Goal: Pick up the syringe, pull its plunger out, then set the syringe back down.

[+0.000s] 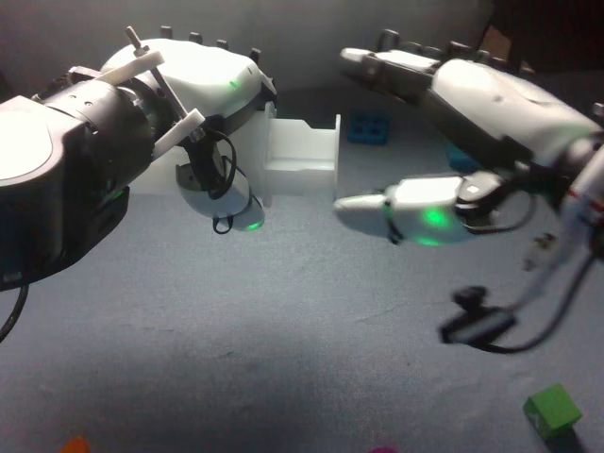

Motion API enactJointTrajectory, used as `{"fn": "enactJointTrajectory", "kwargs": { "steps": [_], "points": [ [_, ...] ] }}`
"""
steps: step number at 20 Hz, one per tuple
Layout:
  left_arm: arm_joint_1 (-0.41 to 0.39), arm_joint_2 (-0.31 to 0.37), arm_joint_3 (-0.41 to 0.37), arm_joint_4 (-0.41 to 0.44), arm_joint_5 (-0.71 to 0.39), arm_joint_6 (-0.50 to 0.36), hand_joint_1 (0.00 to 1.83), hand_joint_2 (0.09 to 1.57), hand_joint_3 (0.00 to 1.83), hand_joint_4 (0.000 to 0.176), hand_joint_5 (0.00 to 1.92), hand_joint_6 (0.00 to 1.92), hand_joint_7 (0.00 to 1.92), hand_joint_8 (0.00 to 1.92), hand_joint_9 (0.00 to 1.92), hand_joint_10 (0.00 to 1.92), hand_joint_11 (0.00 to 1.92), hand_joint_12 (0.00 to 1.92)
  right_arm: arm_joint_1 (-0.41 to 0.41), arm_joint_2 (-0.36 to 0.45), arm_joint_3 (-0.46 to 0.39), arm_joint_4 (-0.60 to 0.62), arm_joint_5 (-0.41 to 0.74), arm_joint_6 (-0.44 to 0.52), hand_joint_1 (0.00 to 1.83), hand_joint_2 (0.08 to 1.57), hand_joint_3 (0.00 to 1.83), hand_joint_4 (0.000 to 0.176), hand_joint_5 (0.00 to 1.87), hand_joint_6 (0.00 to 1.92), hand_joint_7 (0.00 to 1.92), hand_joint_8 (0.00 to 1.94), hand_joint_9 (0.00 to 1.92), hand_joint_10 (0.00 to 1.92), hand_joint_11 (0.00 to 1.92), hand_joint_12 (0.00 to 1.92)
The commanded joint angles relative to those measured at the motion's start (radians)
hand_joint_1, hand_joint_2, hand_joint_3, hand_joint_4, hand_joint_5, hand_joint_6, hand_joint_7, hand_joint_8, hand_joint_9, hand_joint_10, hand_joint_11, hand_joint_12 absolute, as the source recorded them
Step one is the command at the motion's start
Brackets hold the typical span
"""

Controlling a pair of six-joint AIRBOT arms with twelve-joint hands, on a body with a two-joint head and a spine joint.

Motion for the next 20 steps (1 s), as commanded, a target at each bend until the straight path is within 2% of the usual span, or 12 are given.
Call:
{"fn": "enactJointTrajectory", "kwargs": {
  "steps": [1, 3, 6, 12, 14, 20],
  "points": [
    [-0.018, 0.009, 0.006, 0.076, 0.041, 0.009, 1.34, 1.21, 0.00, 0.000, 0.82, 1.22, 0.77, 1.28, 0.69, 1.50, 0.51, 1.42, 0.014, -0.017, 0.011, -0.072, 0.066, 0.029, 1.03, 0.94, 0.00, 0.000, 0.23, 0.01, 0.30, 0.02, 0.26, 0.01, 0.00, 0.50],
    [-0.018, 0.009, 0.009, 0.076, 0.041, 0.012, 1.34, 1.21, 0.00, 0.000, 0.82, 1.23, 0.77, 1.27, 0.69, 1.50, 0.51, 1.42, 0.004, -0.056, 0.041, -0.083, 0.075, 0.052, 1.03, 0.94, 0.00, 0.000, 0.23, 0.00, 0.30, 0.02, 0.26, 0.01, 0.00, 0.51],
    [-0.017, 0.009, 0.008, 0.076, 0.041, 0.014, 1.34, 1.21, 0.00, 0.000, 0.81, 1.23, 0.78, 1.28, 0.69, 1.50, 0.51, 1.41, -0.015, -0.104, 0.088, -0.159, 0.099, 0.143, 1.03, 0.94, 0.00, 0.000, 0.23, 0.00, 0.31, 0.01, 0.26, 0.01, 0.00, 0.51],
    [-0.016, 0.009, 0.013, 0.076, 0.043, 0.022, 1.35, 1.20, 0.00, 0.000, 0.79, 1.23, 0.79, 1.26, 0.72, 1.48, 0.53, 1.37, -0.051, -0.174, 0.175, -0.188, 0.166, 0.397, 0.99, 0.94, 0.00, 0.000, 0.25, 0.01, 0.32, 0.00, 0.27, 0.01, 0.00, 0.57],
    [-0.020, 0.009, 0.020, 0.076, 0.043, 0.022, 1.35, 1.20, 0.00, 0.000, 0.80, 1.25, 0.80, 1.25, 0.70, 1.48, 0.54, 1.38, -0.078, -0.212, 0.242, -0.257, 0.150, 0.485, 1.00, 0.94, 0.00, 0.000, 0.26, 0.01, 0.33, 0.01, 0.27, 0.00, 0.00, 0.57],
    [-0.028, 0.009, 0.026, 0.076, 0.042, 0.027, 1.35, 1.20, 0.00, 0.000, 0.79, 1.23, 0.81, 1.29, 0.70, 1.48, 0.55, 1.39, -0.080, -0.281, 0.358, -0.293, 0.109, 0.568, 1.00, 0.94, 0.00, 0.000, 0.26, 0.01, 0.35, 0.01, 0.29, 0.01, 0.00, 0.58]
  ]
}}
